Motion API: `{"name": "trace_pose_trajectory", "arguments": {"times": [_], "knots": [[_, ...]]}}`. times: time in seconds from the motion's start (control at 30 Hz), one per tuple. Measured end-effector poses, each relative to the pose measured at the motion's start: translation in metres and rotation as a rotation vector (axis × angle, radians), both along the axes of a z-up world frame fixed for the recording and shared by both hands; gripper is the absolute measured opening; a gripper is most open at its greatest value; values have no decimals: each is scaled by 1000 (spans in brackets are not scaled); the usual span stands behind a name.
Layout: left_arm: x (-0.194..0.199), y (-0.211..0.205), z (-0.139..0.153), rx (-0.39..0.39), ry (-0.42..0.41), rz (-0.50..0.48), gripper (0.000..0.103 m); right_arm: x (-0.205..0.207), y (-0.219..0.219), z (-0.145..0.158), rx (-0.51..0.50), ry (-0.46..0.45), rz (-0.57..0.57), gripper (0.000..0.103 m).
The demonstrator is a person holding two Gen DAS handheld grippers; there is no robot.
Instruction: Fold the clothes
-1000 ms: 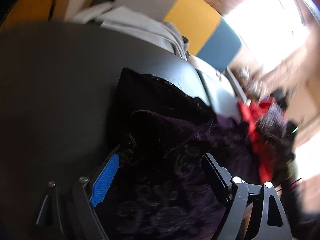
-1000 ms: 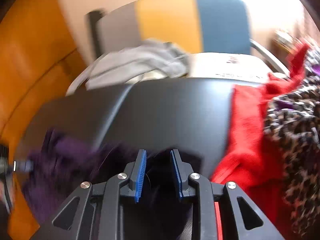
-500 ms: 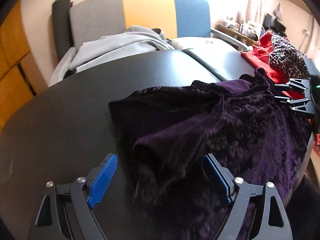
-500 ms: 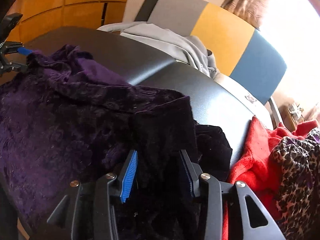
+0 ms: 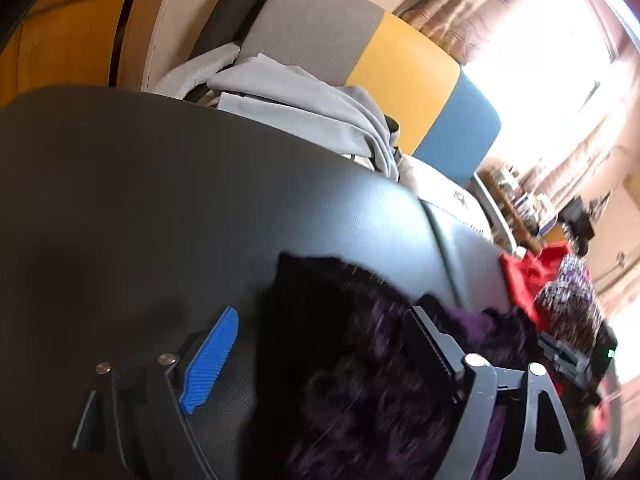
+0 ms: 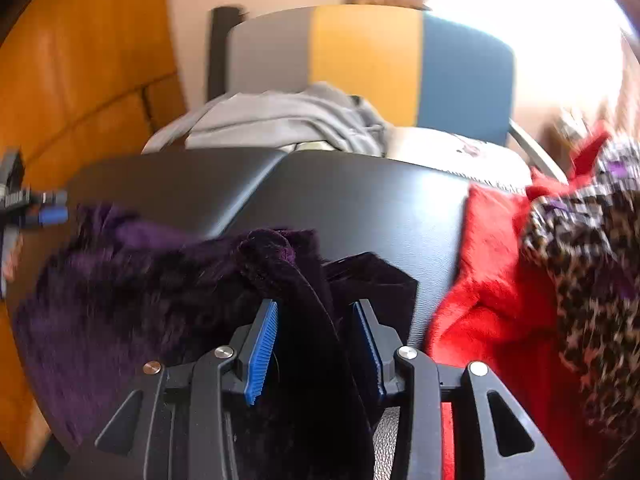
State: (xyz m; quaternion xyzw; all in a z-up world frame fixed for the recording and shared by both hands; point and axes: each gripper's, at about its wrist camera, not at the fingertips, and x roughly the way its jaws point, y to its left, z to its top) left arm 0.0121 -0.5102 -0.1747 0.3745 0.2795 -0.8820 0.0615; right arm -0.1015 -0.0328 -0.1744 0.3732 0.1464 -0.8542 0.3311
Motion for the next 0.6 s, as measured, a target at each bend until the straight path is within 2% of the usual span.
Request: {"name": "trace_pose_trajectory", "arguments": {"times": [0.07,0.23,0.33,0.37,0.47,0.53,0.6], "knots": [[7,7,-4,-40,-15,-30,89,-6,-11,-6,16,-4,13,40],[7,37,-14,-157,-41,-164,90,-17,-30,-18,23,-85,33,40],[0,47,-17,-245,-48,-212,90,1,-43,-12,86,5,105,41],[-3,49,-18,-253,-44,-233,90,7,-48,-12,123,43,136,42],[-16,55,-19,-272,-37,-277,90,13,-58,-26,235,81,174,42],[-27,56,-20,-277,-37,-292,90,8,-59,-34,248,80,160,42],[-35,58,-22,-273,-53,-293,90,0,-57,-32,211,47,127,28]]}}
